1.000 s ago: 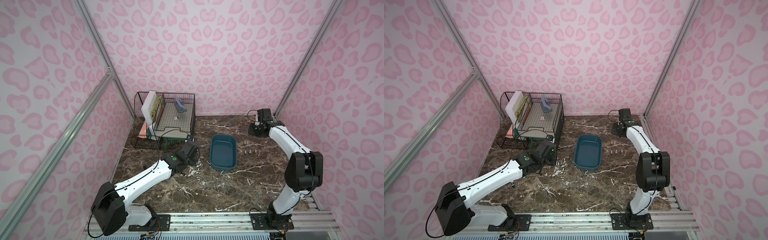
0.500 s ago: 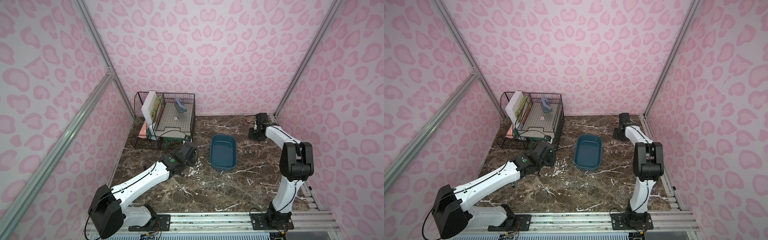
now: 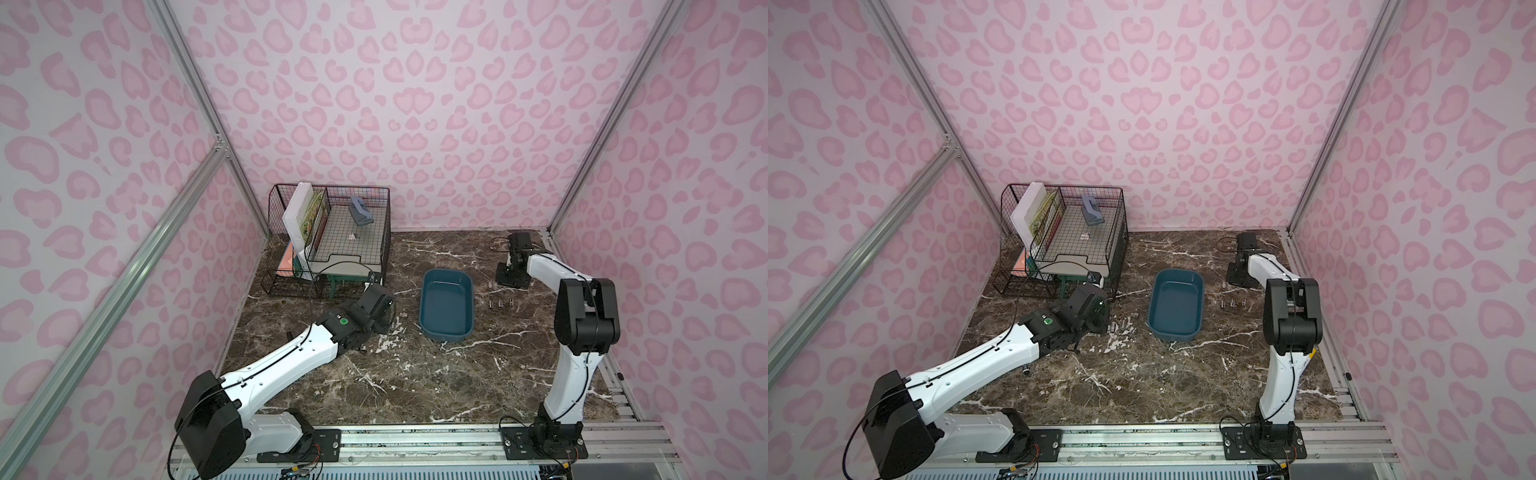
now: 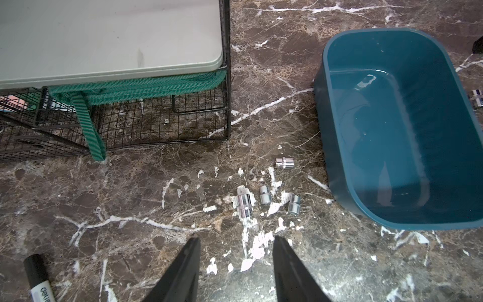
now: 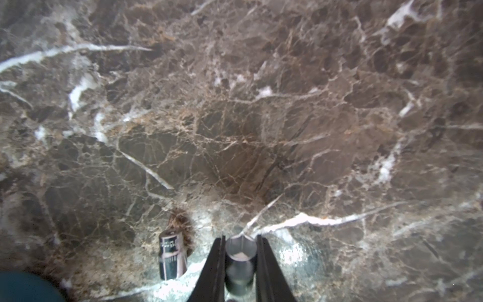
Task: Take out the socket from the storage box
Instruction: Place the socket head at the center of the board.
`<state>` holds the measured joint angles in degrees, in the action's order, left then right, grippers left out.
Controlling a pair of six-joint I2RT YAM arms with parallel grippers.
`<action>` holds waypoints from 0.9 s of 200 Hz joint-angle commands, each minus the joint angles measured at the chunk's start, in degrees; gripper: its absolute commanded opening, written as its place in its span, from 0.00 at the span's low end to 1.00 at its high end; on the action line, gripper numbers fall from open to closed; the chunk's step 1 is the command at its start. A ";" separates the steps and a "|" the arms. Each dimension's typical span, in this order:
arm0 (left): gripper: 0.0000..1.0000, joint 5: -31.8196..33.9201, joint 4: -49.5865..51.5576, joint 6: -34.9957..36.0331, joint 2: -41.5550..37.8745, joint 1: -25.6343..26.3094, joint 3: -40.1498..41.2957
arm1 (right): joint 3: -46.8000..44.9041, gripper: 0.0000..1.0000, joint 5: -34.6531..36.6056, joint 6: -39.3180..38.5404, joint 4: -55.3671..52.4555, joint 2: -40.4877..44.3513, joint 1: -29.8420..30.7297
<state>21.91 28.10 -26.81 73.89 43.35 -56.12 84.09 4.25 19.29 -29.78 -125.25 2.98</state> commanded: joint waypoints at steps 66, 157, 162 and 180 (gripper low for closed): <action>0.50 0.32 1.05 0.44 0.20 -0.04 -1.04 | -2.31 0.12 0.49 0.14 2.89 -0.52 0.00; 0.50 0.65 1.54 0.68 -0.06 -0.15 -1.91 | -1.24 0.27 -0.01 0.00 1.77 1.94 -0.10; 0.50 0.68 1.60 0.70 -0.06 -0.15 -2.06 | -1.21 0.28 0.04 0.00 1.62 2.38 -0.17; 0.50 0.59 1.66 0.97 -0.02 -0.27 -2.54 | -1.06 0.29 -0.21 -0.04 1.31 4.28 -0.26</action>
<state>21.93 29.21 -26.61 74.04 43.18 -57.74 82.41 4.19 19.38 -28.51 -122.87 2.85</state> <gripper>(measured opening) 0.501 0.289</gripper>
